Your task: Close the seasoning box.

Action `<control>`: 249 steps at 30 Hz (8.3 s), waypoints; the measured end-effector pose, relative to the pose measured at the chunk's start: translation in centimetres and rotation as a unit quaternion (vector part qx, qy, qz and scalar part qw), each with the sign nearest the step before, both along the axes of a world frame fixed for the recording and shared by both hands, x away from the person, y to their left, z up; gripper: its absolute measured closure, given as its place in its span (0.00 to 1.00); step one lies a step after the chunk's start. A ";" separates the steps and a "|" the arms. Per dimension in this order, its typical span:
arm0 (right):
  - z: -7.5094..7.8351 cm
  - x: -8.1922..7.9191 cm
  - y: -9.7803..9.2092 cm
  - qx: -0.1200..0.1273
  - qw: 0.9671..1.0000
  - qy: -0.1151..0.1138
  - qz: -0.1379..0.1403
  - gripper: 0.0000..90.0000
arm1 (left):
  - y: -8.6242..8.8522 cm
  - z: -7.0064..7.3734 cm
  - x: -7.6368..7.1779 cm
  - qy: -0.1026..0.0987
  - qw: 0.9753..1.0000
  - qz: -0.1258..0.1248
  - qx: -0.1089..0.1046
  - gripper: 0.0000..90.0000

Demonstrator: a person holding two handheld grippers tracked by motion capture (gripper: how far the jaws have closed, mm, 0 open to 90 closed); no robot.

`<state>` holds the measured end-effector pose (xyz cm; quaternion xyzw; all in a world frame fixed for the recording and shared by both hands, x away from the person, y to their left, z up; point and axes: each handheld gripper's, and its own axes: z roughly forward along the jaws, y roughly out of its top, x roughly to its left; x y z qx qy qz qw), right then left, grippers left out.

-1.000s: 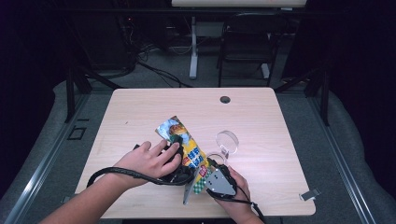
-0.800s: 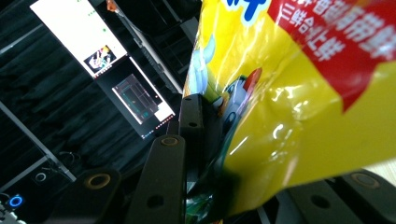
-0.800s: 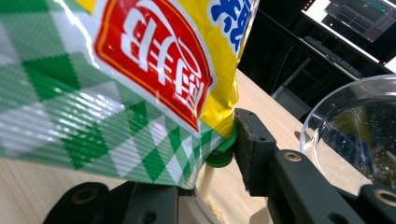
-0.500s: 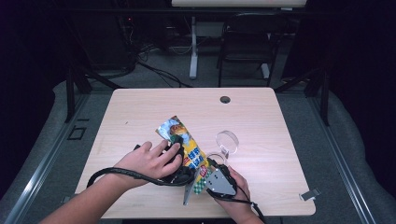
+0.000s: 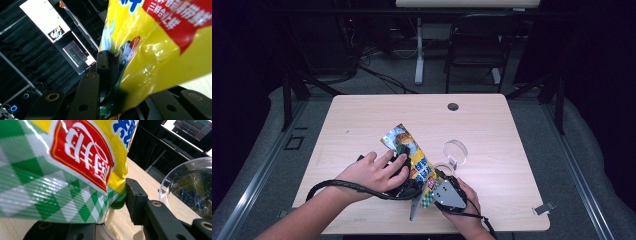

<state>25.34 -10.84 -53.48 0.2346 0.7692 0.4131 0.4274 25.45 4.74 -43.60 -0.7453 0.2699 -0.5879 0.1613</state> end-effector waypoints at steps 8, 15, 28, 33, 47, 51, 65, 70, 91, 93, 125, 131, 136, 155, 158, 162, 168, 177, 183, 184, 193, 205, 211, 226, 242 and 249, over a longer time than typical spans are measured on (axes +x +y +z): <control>0.0 0.0 -0.1 0.003 1.000 0.001 -0.001 0.78 | -0.2 0.2 -0.1 0.000 1.000 -0.001 0.001 0.88; 0.0 0.0 -0.1 0.004 1.000 0.002 -0.002 0.78 | -0.3 0.2 -0.1 0.000 1.000 -0.001 0.006 0.88; 0.0 0.1 -0.1 0.005 1.000 0.005 -0.002 0.78 | -0.4 0.2 -0.1 -0.003 1.000 -0.007 0.007 0.89; 0.1 0.1 -0.1 0.005 1.000 0.006 -0.002 0.78 | -0.5 0.3 -0.1 -0.003 1.000 -0.007 0.007 0.89; 0.2 0.0 -0.2 0.011 1.000 0.008 -0.001 0.78 | -0.5 0.4 -0.1 -0.001 1.000 -0.007 0.003 0.89; 0.2 0.0 -0.2 0.012 1.000 0.009 0.000 0.78 | -0.6 0.4 -0.1 -0.005 1.000 -0.010 0.007 0.89; 0.1 0.0 -0.1 0.013 1.000 0.010 0.001 0.78 | -0.6 0.5 -0.2 -0.006 1.000 -0.010 0.011 0.89; 0.1 0.0 -0.1 0.012 1.000 0.010 0.002 0.78 | -0.6 0.4 -0.2 -0.006 1.000 -0.010 0.011 0.89; 0.1 0.1 -0.1 0.011 1.000 0.011 0.003 0.78 | -0.9 0.6 -0.4 -0.010 1.000 -0.010 0.022 0.89; 0.1 0.1 -0.1 0.012 1.000 0.010 0.003 0.78 | -0.9 0.6 -0.4 -0.007 1.000 -0.009 0.017 0.89; 0.1 0.1 -0.1 0.011 1.000 0.010 0.002 0.78 | -1.1 0.6 -0.8 -0.010 1.000 -0.012 0.024 0.90; 0.1 0.1 -0.1 0.011 1.000 0.010 0.002 0.78 | -1.1 0.6 -0.8 -0.010 1.000 -0.012 0.024 0.90; 0.1 0.1 -0.1 0.011 1.000 0.011 0.002 0.78 | -1.2 0.7 -0.8 -0.010 1.000 -0.012 0.025 0.90; 0.0 0.0 -0.1 0.014 1.000 0.013 0.003 0.78 | -1.3 0.7 -0.9 -0.011 0.999 -0.014 0.028 0.90; 0.0 0.1 -0.1 0.014 1.000 0.012 0.003 0.78 | -1.4 0.7 -1.0 -0.013 0.999 -0.015 0.029 0.90; 0.0 0.0 -0.1 0.014 1.000 0.013 0.004 0.78 | -1.4 0.7 -1.0 -0.013 0.999 -0.015 0.031 0.90; 0.0 0.0 -0.1 0.014 1.000 0.013 0.003 0.78 | -1.4 0.7 -1.0 -0.013 0.999 -0.015 0.031 0.90; 0.0 0.0 -0.1 0.014 1.000 0.013 0.004 0.78 | -1.4 0.8 -1.1 -0.013 0.999 -0.016 0.032 0.90; 0.0 0.1 -0.1 0.013 1.000 0.010 0.004 0.78 | -1.5 0.8 -1.1 -0.013 0.999 -0.016 0.033 0.91; 0.0 0.1 -0.1 0.014 1.000 0.010 0.004 0.78 | -1.5 0.8 -1.1 -0.013 0.999 -0.016 0.034 0.91; 0.0 0.1 -0.1 0.015 1.000 0.011 0.004 0.78 | -1.6 0.8 -1.2 -0.014 0.999 -0.016 0.034 0.91; 0.0 0.1 -0.1 0.015 1.000 0.011 0.004 0.78 | -1.6 0.9 -1.2 -0.015 0.999 -0.019 0.033 0.92; 0.0 0.1 -0.1 0.015 1.000 0.011 0.004 0.78 | -1.6 0.9 -1.3 -0.015 0.999 -0.020 0.034 0.92; 0.0 0.1 -0.1 0.015 1.000 0.011 0.005 0.78 | -1.5 0.8 -1.3 -0.012 0.999 -0.019 0.031 0.92; 0.1 0.1 -0.1 0.013 1.000 0.011 0.001 0.78 | -0.6 0.3 -0.9 0.003 1.000 -0.015 0.005 0.93; 0.1 0.2 -0.1 0.013 1.000 0.013 0.000 0.79 | -0.3 0.2 -0.8 0.010 1.000 -0.004 -0.003 0.94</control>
